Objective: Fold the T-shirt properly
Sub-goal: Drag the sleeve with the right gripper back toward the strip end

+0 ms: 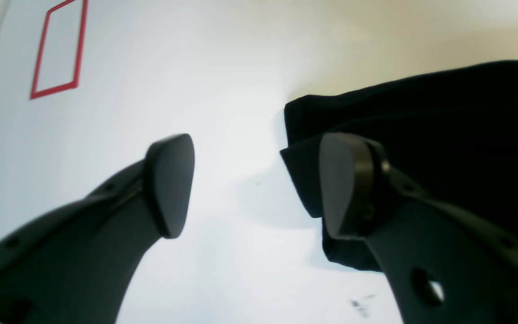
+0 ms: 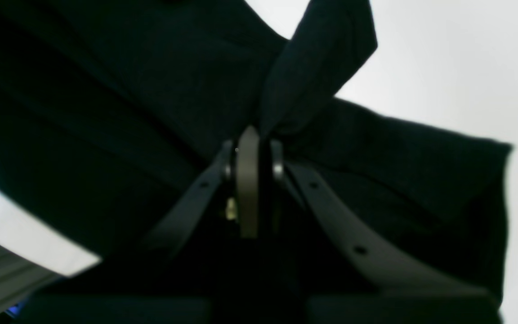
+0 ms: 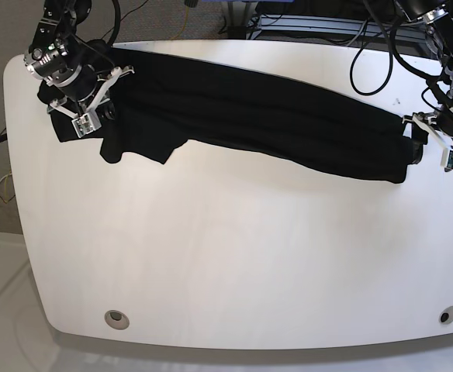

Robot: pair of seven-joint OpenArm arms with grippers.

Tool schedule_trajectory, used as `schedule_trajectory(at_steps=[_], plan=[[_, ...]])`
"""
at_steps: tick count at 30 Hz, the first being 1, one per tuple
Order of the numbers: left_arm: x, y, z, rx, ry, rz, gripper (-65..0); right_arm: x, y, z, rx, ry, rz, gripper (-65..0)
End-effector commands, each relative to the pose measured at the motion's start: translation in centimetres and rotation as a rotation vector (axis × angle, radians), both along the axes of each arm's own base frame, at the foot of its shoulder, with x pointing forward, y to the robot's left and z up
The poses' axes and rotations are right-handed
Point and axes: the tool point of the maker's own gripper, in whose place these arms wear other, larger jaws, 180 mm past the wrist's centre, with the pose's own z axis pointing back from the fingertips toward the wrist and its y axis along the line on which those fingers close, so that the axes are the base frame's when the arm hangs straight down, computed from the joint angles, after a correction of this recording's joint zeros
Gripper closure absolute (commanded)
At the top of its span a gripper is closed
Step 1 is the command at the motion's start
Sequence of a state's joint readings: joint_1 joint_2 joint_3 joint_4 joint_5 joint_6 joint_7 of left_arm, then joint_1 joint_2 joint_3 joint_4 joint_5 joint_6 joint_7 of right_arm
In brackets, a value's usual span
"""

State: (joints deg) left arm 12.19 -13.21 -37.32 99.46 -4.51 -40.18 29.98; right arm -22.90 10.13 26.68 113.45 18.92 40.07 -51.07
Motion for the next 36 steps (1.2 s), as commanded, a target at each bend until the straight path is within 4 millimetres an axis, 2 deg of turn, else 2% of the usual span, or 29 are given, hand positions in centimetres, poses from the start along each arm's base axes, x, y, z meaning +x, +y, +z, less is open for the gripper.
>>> schedule_trajectory(at_steps=[1,11,19,24,36], plan=[[0.8,0.2,1.6,0.013,-0.054,-0.012,-41.4,-0.1,-0.4,0.7,0.001,-0.024,-0.006,0.0],[1.0,-0.6,1.3,0.008,-0.047,-0.034,-41.4,-1.4,-0.5,0.0,0.003,0.009,-0.015,0.0],[1.1,-1.0,1.2,0.005,-0.044,-0.047,-41.4,-1.4,0.2,0.0,0.028,0.005,-0.011,0.0],[1.1,-1.0,1.2,0.006,-0.043,-0.046,-41.4,-0.7,1.8,1.3,0.151,-0.047,-0.009,0.0],[1.1,-1.0,1.1,0.005,-0.043,-0.046,-41.4,1.3,3.2,5.8,0.354,-0.170,0.059,0.0]])
